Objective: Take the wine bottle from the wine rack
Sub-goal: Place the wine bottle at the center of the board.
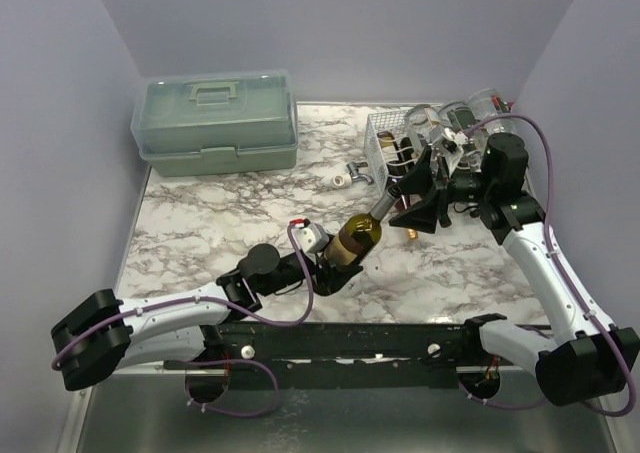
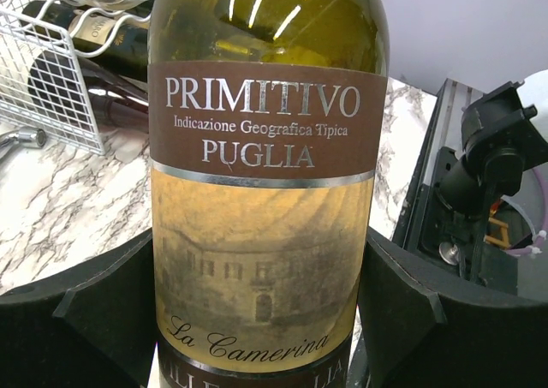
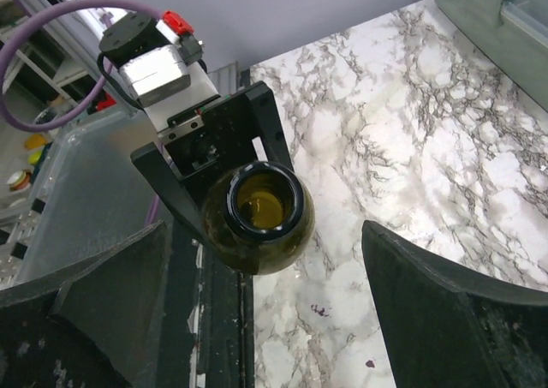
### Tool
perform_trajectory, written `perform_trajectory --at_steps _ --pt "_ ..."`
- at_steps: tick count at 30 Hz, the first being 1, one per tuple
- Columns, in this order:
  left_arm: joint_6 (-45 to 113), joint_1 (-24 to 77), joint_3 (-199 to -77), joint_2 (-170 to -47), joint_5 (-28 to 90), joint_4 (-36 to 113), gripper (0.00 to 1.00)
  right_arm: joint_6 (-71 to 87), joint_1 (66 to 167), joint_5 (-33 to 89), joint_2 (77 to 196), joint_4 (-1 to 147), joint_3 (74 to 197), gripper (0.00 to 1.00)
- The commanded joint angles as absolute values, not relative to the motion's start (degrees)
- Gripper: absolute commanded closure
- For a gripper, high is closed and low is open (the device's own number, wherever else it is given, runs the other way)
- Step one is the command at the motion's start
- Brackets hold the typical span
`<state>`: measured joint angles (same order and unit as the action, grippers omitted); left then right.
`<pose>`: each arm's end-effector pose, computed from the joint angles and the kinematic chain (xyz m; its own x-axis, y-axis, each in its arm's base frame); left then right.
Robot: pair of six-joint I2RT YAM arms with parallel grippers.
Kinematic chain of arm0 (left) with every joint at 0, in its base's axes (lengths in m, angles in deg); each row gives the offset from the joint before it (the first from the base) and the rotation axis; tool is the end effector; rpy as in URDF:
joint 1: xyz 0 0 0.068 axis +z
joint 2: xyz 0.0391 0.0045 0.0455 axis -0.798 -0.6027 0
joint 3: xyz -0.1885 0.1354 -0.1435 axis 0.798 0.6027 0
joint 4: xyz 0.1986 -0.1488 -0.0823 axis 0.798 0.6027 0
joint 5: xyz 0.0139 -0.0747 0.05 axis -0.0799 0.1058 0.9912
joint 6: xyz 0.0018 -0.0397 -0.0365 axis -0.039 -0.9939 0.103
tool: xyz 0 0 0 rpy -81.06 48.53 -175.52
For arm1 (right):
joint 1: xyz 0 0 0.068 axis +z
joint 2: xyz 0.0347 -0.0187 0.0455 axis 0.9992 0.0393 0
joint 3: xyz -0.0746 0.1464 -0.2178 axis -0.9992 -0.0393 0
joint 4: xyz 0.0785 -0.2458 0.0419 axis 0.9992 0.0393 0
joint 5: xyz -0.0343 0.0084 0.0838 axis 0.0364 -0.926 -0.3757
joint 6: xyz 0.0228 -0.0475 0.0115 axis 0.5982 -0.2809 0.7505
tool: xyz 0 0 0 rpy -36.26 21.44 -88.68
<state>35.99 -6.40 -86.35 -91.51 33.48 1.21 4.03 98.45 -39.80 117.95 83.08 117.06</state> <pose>0.1101 -0.1927 0.2379 -0.1455 -0.0917 -0.9851 0.8939 0.4144 -0.1707 0.2161 0.0760 0.3626 -0.3208 -0.0477 -0.9460 -0.9457 0.0721 0.3170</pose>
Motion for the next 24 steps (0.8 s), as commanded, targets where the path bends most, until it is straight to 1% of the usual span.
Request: perform_trajectory --at_steps 1,7,12,17,19,21,24 --pt "33.82 -6.74 -87.33 -92.64 31.42 -8.37 1.00 11.83 99.63 -42.43 118.24 73.52 116.10 0.03" --pt "32.86 -7.08 -88.07 -94.50 31.58 -9.98 1.00 14.23 102.36 -41.43 119.44 70.04 116.06 0.07" --pt "32.07 -7.27 -88.45 -95.60 31.76 -11.09 1.00 14.56 102.94 -41.07 120.17 69.95 115.97 0.17" --pt "31.45 -7.27 -88.32 -96.13 32.03 -12.24 1.00 15.33 102.93 -40.99 119.84 69.19 115.03 0.24" --pt "31.11 -7.30 -88.29 -96.34 32.20 -12.71 1.00 15.87 102.95 -40.82 119.73 68.51 114.52 0.29" --pt "30.83 -7.32 -88.32 -96.70 32.21 -13.08 1.00 16.34 102.95 -40.50 119.65 67.81 114.15 0.36" --pt "30.35 -7.36 -88.57 -97.24 32.20 -13.59 1.00 16.73 102.95 -40.39 119.91 67.33 114.15 0.50"
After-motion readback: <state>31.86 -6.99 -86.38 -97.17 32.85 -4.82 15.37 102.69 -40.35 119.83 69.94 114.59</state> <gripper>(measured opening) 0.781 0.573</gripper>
